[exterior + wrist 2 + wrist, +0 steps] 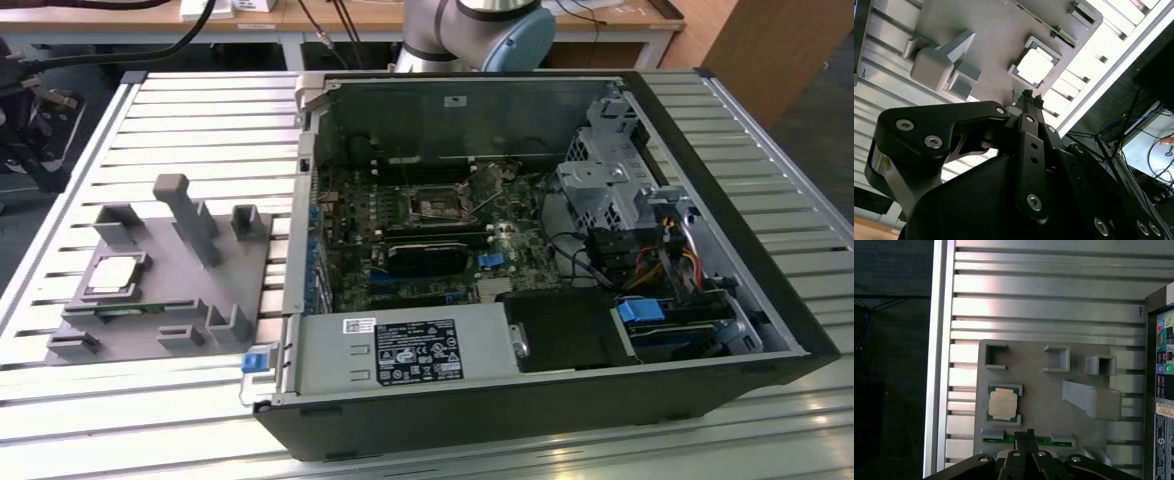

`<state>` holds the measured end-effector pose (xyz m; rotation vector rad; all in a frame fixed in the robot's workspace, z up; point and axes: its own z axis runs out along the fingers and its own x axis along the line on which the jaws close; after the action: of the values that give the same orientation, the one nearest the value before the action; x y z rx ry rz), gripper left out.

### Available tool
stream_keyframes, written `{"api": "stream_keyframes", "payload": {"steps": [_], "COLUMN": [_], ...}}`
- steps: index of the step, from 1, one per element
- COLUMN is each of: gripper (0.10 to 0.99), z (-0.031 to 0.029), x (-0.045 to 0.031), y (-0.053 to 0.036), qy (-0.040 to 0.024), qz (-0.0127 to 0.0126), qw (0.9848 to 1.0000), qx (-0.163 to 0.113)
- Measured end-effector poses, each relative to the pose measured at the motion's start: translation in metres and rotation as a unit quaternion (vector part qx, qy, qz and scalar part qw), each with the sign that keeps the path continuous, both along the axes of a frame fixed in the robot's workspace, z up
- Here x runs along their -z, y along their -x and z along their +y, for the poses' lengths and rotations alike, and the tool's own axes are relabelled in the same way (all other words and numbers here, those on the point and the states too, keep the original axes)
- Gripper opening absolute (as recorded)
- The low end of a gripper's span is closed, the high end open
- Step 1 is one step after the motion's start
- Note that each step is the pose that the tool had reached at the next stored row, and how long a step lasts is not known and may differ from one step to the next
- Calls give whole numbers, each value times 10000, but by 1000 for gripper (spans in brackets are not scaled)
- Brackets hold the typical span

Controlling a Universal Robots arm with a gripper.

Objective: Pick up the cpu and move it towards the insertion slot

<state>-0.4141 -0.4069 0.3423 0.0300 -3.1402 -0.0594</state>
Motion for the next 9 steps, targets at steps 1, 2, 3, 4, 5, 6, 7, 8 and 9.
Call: {"api": "stream_keyframes", "payload": {"steps": [1,2,3,4,5,6,7,8,9], "gripper": [106,106,106,106,106,106,106,106,106], "z": [0,0,0,0,0,0,0,0,0], "x": [5,8,10,11,13,16,20,24,29], "y": [0,0,0,0,0,0,0,0,0], "qy": [-1,-1,0,0,0,0,0,0,0], "qz": [-1,0,0,1,0,0,0,0,-1], "qw": [10000,10000,10000,10000,10000,10000,10000,10000,10000], "qx": [0,0,0,0,0,0,0,0,0]}}
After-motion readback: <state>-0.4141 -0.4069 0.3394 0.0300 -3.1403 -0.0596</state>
